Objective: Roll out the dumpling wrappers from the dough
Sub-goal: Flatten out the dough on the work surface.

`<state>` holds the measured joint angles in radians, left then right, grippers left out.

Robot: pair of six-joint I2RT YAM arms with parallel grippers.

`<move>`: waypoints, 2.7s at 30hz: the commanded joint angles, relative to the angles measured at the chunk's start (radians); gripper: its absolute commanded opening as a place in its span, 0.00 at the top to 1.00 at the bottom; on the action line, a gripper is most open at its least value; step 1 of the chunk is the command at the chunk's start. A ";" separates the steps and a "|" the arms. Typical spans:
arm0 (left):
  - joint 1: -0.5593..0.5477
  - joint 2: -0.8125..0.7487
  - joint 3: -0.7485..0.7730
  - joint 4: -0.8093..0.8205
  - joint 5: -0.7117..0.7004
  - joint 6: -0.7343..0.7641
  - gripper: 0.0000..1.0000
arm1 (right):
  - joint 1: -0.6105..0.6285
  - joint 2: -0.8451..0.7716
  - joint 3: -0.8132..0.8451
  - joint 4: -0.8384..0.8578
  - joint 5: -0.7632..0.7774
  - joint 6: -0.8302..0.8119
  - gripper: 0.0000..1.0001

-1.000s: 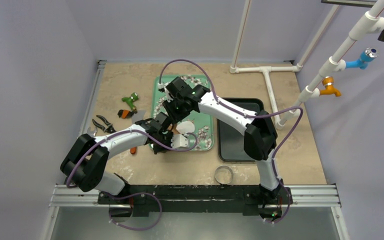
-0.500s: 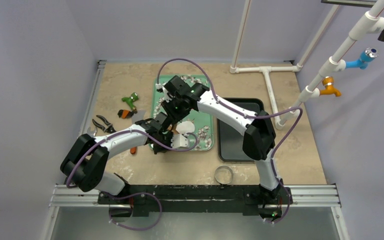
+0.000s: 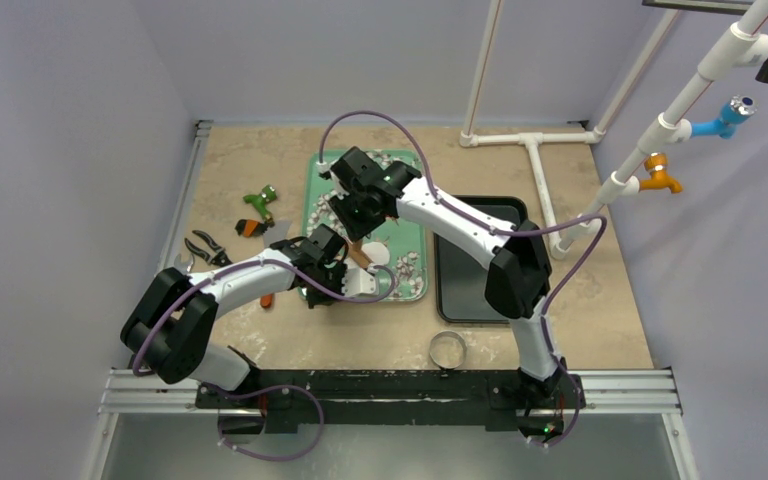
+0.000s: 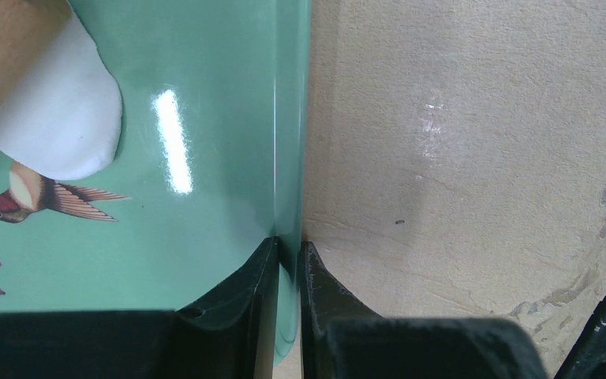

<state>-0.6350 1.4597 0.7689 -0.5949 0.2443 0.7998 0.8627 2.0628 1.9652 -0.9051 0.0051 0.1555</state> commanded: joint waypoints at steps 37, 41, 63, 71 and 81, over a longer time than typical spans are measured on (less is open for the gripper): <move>0.002 0.034 -0.011 -0.077 0.051 -0.036 1.00 | -0.139 0.092 -0.189 -0.081 0.515 -0.058 1.00; 0.005 0.037 -0.009 -0.081 0.053 -0.036 1.00 | -0.208 0.096 -0.224 -0.057 0.472 -0.068 1.00; 0.011 0.042 -0.002 -0.087 0.061 -0.038 1.00 | -0.325 0.011 -0.303 -0.049 0.505 -0.126 1.00; 0.012 0.043 -0.001 -0.087 0.061 -0.038 1.00 | -0.306 -0.040 -0.281 -0.118 0.559 -0.086 1.00; 0.012 0.044 0.001 -0.089 0.062 -0.037 1.00 | -0.299 -0.128 -0.261 -0.124 0.365 -0.081 1.00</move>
<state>-0.6296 1.4960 0.7811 -0.4564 0.3115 0.7998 0.6342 1.9556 1.7420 -0.8261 0.0574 0.2344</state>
